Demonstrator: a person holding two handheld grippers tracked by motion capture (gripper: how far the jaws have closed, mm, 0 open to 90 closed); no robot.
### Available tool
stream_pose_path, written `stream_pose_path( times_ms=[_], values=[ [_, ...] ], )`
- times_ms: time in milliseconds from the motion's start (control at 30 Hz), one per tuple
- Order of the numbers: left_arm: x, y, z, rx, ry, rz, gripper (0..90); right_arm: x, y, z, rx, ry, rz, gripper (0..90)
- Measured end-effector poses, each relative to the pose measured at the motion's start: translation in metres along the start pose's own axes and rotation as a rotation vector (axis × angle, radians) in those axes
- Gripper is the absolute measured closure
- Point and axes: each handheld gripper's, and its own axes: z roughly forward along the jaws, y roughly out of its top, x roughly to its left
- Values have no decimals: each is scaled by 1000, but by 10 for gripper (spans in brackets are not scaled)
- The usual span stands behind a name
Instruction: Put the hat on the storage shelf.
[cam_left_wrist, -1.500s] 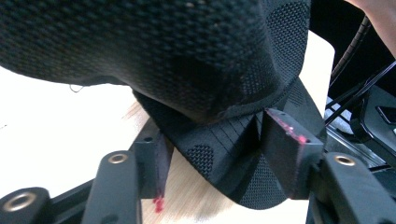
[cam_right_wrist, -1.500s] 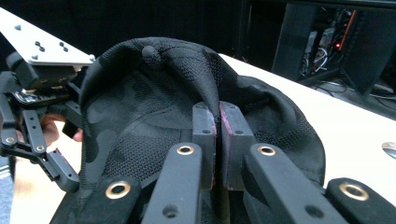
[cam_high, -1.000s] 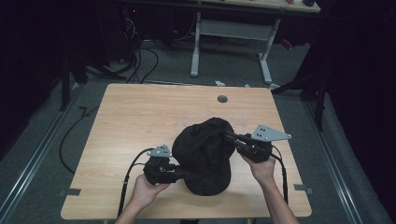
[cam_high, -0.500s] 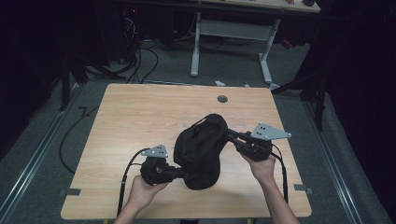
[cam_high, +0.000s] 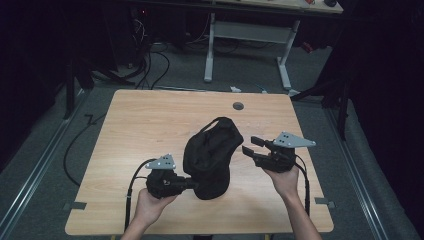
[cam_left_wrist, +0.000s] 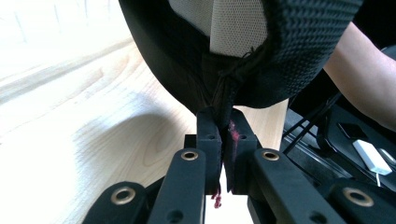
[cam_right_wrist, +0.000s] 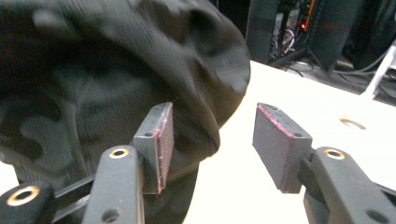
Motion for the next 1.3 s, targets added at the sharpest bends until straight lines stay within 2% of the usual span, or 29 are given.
stream_pose_path(
  times_ms=[133, 200, 233, 300, 333, 367, 467, 600, 633, 667, 700, 733, 833, 933, 1067, 1100, 1300],
  values=[
    [0, 3, -3, -23, 8, 2, 863, -2, -8, 1, 38, -11, 15, 443],
    [0, 5, -4, -39, 11, -2, 863, -4, -16, 4, 88, -21, 14, 462],
    [0, 6, -4, -43, 14, 3, 863, -4, -25, 5, 112, -53, 8, 479],
    [0, 7, -5, -57, 20, 8, 863, -6, -34, 8, 148, -76, 16, 482],
    [0, 8, -6, -65, 21, 4, 863, -6, -34, 8, 148, -76, 16, 482],
    [0, 10, -7, -68, 24, 3, 863, -8, -44, 10, 177, -103, 25, 481],
    [0, 12, -8, -84, 30, 7, 863, -11, -53, 12, 202, -124, 44, 480],
    [1, 16, -10, -112, 41, 7, 862, -17, -70, 15, 249, -177, 91, 468],
    [1, 17, -10, -117, 44, 8, 863, -20, -77, 17, 282, -231, 115, 461],
    [1, 18, -10, -125, 47, 11, 863, -20, -77, 17, 282, -231, 115, 461],
    [1, 19, -10, -139, 51, 6, 862, -24, -84, 18, 308, -276, 148, 444],
    [1, 20, -10, -146, 56, 10, 862, -24, -84, 18, 308, -276, 148, 444],
    [2, 23, -10, -163, 69, 8, 862, -29, -95, 20, 330, -328, 177, 427],
    [2, 25, -9, -165, 80, 11, 863, -30, -106, 22, 339, -398, 156, 401],
    [1, 29, -9, -171, 96, 9, 862, -31, -115, 25, 359, -413, 146, 377],
    [0, 31, -10, -171, 101, 13, 862, -31, -117, 25, 341, -407, 159, 376],
    [-4, 45, -11, -209, 121, 26, 862, -32, -117, 24, 343, -416, 168, 361]
  ],
)
